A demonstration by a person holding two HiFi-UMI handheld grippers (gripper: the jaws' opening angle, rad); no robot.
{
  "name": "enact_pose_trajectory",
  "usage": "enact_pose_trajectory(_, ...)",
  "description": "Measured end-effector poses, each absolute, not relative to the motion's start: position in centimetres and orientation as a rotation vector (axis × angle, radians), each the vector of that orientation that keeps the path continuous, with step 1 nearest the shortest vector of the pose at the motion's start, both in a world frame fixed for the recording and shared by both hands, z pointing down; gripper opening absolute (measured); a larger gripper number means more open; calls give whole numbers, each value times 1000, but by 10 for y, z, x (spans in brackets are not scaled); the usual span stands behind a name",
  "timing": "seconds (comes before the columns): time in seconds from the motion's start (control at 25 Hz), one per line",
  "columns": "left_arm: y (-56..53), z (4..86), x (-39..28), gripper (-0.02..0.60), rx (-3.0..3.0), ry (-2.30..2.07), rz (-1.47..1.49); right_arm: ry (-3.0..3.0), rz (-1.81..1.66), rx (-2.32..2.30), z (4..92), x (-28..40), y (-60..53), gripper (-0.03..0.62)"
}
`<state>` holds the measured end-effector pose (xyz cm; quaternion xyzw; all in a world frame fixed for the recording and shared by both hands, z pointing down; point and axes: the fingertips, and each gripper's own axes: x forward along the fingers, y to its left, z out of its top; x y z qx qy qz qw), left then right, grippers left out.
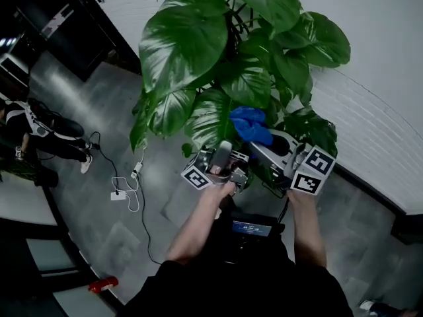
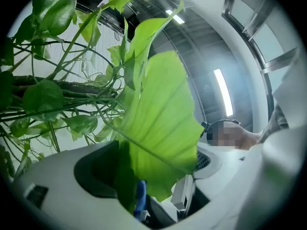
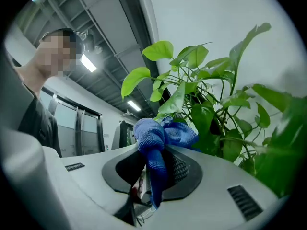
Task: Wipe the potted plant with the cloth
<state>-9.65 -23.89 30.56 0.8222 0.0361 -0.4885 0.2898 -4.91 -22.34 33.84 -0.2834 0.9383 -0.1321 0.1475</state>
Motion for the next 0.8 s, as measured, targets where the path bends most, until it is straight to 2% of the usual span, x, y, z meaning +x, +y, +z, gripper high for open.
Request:
enact_pose_trajectory(0.32, -241, 307, -95, 420, 2229, 22, -1257, 2748, -469, -771, 355, -40, -173, 95)
enact_pose_trajectory(0.64, -233, 311, -134, 420, 2249, -104, -1269, 2600, -121, -875, 249, -3, -166, 95)
enact_pose_trajectory(0.8, -227, 300, -147, 420, 2247, -102, -1312, 2613, 32, -927, 220, -28, -184, 95)
